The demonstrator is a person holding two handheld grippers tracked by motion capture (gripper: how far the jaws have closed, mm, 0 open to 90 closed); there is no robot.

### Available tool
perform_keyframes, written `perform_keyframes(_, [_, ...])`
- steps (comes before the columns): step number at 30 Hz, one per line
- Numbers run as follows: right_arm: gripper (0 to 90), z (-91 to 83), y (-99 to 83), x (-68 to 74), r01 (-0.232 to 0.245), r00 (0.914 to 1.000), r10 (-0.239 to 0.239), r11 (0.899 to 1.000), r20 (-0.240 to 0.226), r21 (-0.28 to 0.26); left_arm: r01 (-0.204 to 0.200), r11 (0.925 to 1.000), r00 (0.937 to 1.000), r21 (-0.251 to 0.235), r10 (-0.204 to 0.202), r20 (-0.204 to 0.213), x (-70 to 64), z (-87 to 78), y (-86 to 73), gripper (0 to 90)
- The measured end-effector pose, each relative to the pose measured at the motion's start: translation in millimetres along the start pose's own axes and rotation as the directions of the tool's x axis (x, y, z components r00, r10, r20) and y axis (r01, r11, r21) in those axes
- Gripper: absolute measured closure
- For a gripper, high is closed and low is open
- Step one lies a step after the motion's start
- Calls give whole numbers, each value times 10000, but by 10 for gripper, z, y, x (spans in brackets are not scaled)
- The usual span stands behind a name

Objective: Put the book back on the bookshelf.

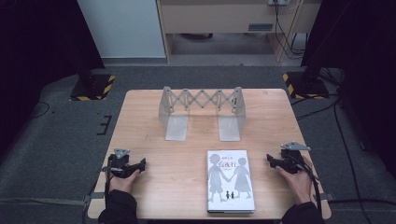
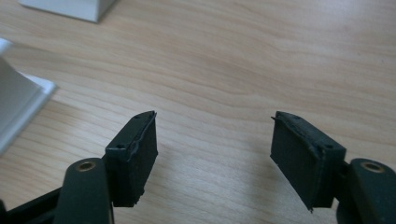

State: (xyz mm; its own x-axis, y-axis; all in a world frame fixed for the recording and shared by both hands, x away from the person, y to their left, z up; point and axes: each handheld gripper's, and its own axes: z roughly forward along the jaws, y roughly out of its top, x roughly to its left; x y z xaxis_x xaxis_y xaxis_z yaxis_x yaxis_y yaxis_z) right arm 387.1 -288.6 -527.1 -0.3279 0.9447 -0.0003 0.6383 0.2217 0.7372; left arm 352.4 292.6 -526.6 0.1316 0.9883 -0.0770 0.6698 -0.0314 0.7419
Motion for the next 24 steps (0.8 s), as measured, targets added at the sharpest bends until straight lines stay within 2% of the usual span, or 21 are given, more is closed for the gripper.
perform_keyframes(1, [338,-25,15,9,-139,9998,137,9998,-156,-144,13,9998,10000,-202,-12,47,-7,-35,10,201])
perform_keyframes(2, [336,-50,34,22,-242,9993,233,9993,-306,-301,13,9998,10000,-202,-12,47,-7,-35,10,213])
perform_keyframes(3, [336,-50,34,22,-242,9993,233,9993,-306,-301,77,9989,9998,-462,-67,210,-20,-73,24,213])
perform_keyframes(4, [337,-103,89,67,-151,9986,118,9978,-507,-641,212,9970,9991,-745,-183,393,-45,-123,50,222])
perform_keyframes(5, [341,-123,123,91,-128,9978,80,9973,-658,-719,212,9970,9991,-745,-183,393,-45,-123,50,225])
perform_keyframes(6, [343,-142,157,115,-143,9972,75,9957,-747,-913,214,9952,9980,-958,-155,616,-78,-153,80,225])
perform_keyframes(13, [346,-236,322,185,-79,9941,-83,9888,-1080,-1488,-41,9906,9927,-1367,205,1191,-205,-225,176,228])
perform_keyframes(14, [345,-284,361,206,-49,9924,-157,9861,-1219,-1664,-56,9889,9896,-1485,268,1412,-264,-249,202,228])
perform_keyframes(15, [345,-304,373,209,-78,9911,-159,9843,-1324,-1766,-56,9889,9896,-1485,268,1412,-264,-249,202,228])
perform_keyframes(16, [350,-326,388,220,-187,9895,-96,9809,-1444,-1934,-159,9874,9876,-1577,401,1515,-324,-260,218,228])
perform_keyframes(19, [366,-373,416,238,-198,9881,-133,9770,-1535,-2122,-290,9864,9843,-1616,564,1673,-394,-269,235,227])
perform_keyframes(20, [350,-416,452,266,-282,9846,-103,9758,-1743,-2170,-407,9854,9804,-1656,714,1837,-468,-277,249,228])
perform_keyframes(22, [338,-423,460,275,-285,9826,-127,9755,-1853,-2182,-460,9848,9792,-1677,777,1876,-498,-282,255,228])
perform_keyframes(23, [337,-438,470,314,-324,9779,-158,9736,-2083,-2258,-488,9835,9771,-1740,831,1961,-549,-293,263,228])
perform_keyframes(24, [337,-439,471,321,-269,9775,-224,9730,-2096,-2292,-521,9829,9750,-1767,883,2039,-584,-301,270,227])
